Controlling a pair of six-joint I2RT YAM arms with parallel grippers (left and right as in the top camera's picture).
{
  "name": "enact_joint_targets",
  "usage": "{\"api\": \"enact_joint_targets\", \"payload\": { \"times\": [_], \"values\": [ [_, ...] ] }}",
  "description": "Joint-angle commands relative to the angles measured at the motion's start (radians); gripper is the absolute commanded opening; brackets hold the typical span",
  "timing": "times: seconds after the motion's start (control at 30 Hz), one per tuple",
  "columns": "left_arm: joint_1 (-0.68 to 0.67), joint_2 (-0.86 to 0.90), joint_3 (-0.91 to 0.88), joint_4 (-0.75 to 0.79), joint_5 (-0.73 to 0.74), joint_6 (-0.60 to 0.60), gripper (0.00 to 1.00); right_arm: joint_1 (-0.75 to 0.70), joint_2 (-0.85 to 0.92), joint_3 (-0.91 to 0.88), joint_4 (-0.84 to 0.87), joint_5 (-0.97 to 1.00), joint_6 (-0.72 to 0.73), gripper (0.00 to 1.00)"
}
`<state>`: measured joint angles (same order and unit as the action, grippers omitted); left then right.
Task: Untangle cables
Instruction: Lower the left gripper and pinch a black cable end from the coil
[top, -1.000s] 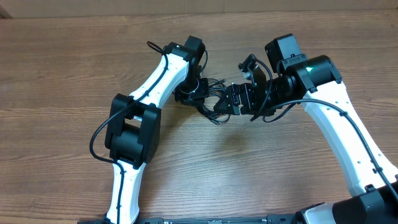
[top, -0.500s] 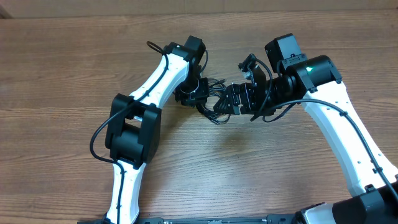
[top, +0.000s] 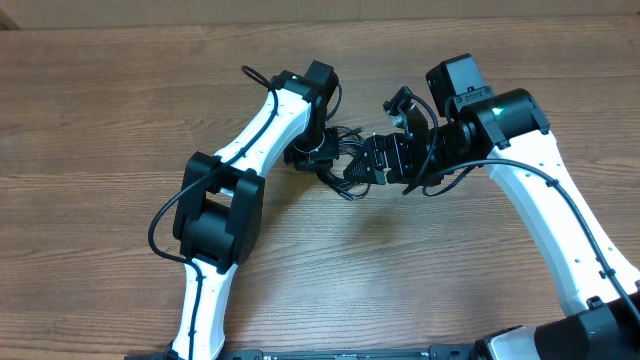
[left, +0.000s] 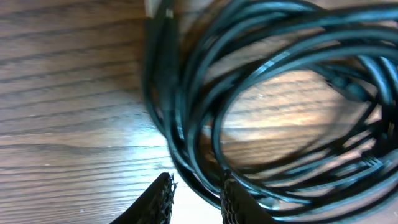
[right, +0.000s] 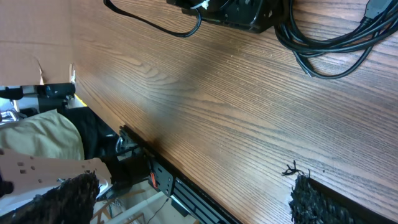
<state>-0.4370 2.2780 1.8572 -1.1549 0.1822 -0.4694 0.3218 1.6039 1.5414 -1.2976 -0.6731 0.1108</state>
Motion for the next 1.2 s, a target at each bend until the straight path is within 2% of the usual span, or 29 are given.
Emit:
{"api": "enact_joint_targets", "payload": {
  "times": [0.0, 0.37, 0.63, 0.87, 1.0, 1.17],
  "values": [
    [-0.001, 0.011, -0.018, 0.004, -0.044, -0.026, 0.29, 0.005, -0.002, -0.011, 0.005, 0.000, -0.003, 1.00],
    [-0.001, 0.011, -0.020, 0.038, -0.043, -0.025, 0.24, 0.005, -0.002, -0.011, -0.001, 0.002, -0.003, 1.00],
    [-0.002, 0.011, -0.024, 0.068, -0.051, -0.026, 0.33, 0.005, -0.002, -0.011, 0.003, 0.022, -0.003, 1.00],
    [-0.002, 0.011, -0.024, 0.077, -0.059, -0.025, 0.21, 0.005, -0.002, -0.011, 0.003, 0.023, -0.003, 1.00],
    [-0.002, 0.011, -0.026, 0.081, -0.059, -0.025, 0.26, 0.005, -0.002, -0.011, 0.006, 0.026, -0.003, 1.00],
    [-0.002, 0.011, -0.045, 0.089, -0.060, -0.025, 0.27, 0.005, -0.002, -0.011, 0.006, 0.026, -0.003, 1.00]
  ]
}}
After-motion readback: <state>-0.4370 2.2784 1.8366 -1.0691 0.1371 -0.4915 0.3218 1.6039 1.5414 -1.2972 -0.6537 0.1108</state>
